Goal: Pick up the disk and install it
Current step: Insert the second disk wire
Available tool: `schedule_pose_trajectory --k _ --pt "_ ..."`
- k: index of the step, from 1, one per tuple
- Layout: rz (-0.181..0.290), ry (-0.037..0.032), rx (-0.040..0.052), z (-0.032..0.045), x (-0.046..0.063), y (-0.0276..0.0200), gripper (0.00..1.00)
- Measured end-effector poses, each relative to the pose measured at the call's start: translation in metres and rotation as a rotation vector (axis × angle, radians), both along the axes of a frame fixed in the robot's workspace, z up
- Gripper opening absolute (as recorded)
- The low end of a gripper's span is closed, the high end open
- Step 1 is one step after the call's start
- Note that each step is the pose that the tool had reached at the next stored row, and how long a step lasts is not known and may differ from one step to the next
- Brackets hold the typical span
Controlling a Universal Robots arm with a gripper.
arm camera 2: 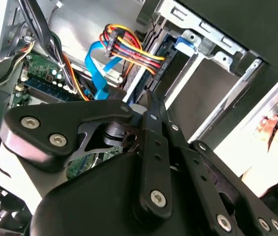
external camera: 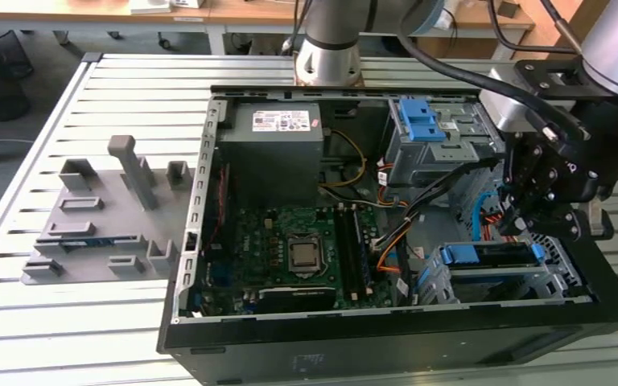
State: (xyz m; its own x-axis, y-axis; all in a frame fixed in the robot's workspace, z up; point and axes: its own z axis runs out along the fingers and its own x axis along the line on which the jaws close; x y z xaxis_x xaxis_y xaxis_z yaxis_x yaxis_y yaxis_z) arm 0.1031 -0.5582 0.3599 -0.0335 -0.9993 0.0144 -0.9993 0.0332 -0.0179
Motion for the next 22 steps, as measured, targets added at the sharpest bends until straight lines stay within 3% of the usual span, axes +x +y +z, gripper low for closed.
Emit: schedule_pose_trajectory --k 4,10,16,22 --pt "0.000 -0.0017 -0.0001 0.0026 -0.008 0.0002 0.11" --pt "0.000 -0.0019 0.0001 0.0156 -0.010 0.0043 0.11" --pt "0.000 -0.0020 -0.0001 0.0305 -0.010 0.0107 0.11" --pt "0.000 -0.0019 -0.0011 0.0349 -0.010 0.0215 0.11"
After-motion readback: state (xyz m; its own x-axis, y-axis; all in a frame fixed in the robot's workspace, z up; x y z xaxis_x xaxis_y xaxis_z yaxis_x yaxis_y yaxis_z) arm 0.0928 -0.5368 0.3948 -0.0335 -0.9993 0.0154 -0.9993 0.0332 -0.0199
